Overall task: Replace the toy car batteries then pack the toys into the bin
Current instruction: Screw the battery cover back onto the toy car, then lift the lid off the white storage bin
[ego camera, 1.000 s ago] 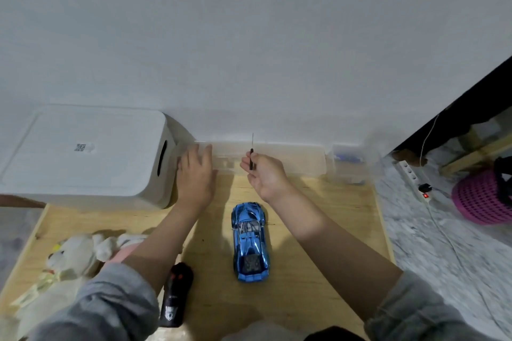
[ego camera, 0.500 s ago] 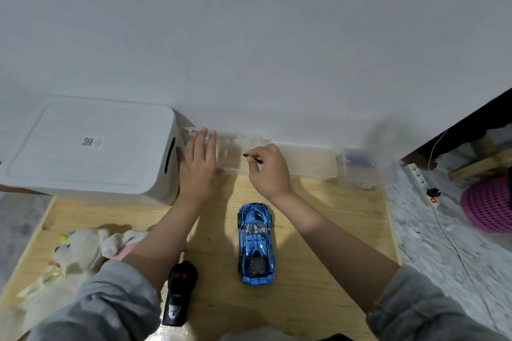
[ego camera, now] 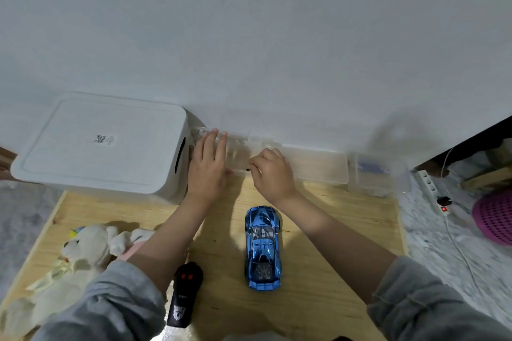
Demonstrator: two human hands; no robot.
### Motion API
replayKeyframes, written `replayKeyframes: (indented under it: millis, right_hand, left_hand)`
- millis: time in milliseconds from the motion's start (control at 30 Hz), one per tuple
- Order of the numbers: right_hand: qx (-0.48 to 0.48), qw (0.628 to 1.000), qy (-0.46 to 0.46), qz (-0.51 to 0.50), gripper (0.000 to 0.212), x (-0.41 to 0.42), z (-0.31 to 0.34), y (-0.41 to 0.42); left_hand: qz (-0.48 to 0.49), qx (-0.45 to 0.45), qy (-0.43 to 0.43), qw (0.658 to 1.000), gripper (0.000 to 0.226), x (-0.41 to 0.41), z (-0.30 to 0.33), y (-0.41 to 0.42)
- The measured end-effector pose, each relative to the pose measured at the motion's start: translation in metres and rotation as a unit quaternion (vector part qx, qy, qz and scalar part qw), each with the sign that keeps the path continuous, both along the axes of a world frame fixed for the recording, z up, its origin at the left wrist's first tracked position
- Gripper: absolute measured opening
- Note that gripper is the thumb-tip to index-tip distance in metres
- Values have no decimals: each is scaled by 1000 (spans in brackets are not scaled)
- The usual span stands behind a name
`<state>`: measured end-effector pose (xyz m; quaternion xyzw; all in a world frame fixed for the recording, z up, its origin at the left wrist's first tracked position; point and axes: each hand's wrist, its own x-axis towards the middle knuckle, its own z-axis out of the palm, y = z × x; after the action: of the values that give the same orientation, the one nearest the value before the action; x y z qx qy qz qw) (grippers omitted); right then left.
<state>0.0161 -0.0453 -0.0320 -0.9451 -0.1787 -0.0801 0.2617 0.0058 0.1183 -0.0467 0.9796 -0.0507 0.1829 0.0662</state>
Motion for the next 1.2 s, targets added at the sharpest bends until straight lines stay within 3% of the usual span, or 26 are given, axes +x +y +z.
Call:
replayKeyframes:
  millis: [167,333,467,633,933,1033,1100,1200]
  right_hand:
    - [29,993,-118,4,18,6,19,-12]
    - [-13,997,-50,53,35,14,17,-9]
    - [-54,996,-4,68,38,4,6,-10]
    - [-100,992,31,76,40,-5,-9,-6]
    - [-115,985,69,104,41,-11,2,-5]
    - [-131,980,119,92,46,-15,16,-4]
    - [-100,981,146,74,46,-24,25,-3]
    - [-12,986,161,48,39,-44,41,3]
  left_hand:
    - [-2,-23,4,1000,87,-3,2,0]
    - [-1,-42,13,999,61,-5,1,0]
    - [-35,-56,49,997,56,-8,1,0]
    - [-68,-10,74,995,25,-11,1,2]
    - [-41,20,166,985,24,-14,14,0]
    - [-4,8,222,975,47,-30,28,-11]
    - [14,-16,215,976,54,-50,37,-17]
    - [19,-58,131,990,52,-84,46,-13]
